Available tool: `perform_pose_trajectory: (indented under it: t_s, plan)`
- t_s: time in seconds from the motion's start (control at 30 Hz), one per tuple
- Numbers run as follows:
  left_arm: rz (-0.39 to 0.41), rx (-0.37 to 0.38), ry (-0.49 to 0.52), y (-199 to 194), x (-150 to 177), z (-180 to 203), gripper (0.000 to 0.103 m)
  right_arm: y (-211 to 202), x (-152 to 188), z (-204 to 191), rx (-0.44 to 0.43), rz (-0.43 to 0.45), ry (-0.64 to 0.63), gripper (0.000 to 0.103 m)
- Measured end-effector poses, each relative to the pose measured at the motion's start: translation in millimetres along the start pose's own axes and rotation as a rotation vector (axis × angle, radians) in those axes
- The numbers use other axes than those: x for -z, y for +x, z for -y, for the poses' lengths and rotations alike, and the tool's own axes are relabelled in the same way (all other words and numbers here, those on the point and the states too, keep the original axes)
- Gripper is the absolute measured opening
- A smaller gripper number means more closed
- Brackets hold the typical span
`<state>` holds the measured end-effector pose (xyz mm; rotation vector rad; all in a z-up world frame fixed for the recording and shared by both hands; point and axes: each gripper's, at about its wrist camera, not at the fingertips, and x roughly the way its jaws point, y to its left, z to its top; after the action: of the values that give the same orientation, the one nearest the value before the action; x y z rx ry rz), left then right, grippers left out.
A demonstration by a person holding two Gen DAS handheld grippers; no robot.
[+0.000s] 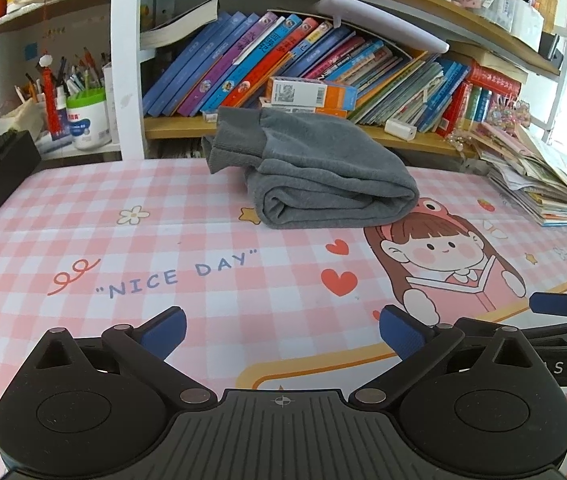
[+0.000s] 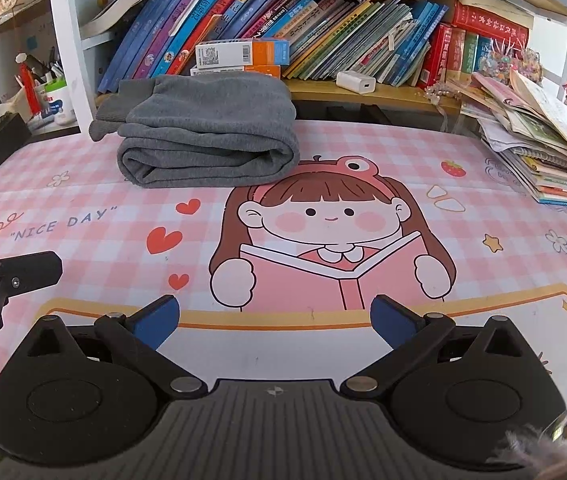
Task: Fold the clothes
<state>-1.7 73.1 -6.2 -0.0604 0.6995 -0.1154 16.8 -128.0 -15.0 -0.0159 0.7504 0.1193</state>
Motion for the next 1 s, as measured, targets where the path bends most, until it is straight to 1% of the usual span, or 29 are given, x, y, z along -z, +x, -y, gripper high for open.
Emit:
perform_pose_trajectory:
  t_s: [1.0]
  plan:
    - [-0.02, 0.01, -0.031, 4.4, -1.8, -2.5, 0.103, 3.8, 0.7, 1.0, -0.001, -0.017, 0.003, 0.103]
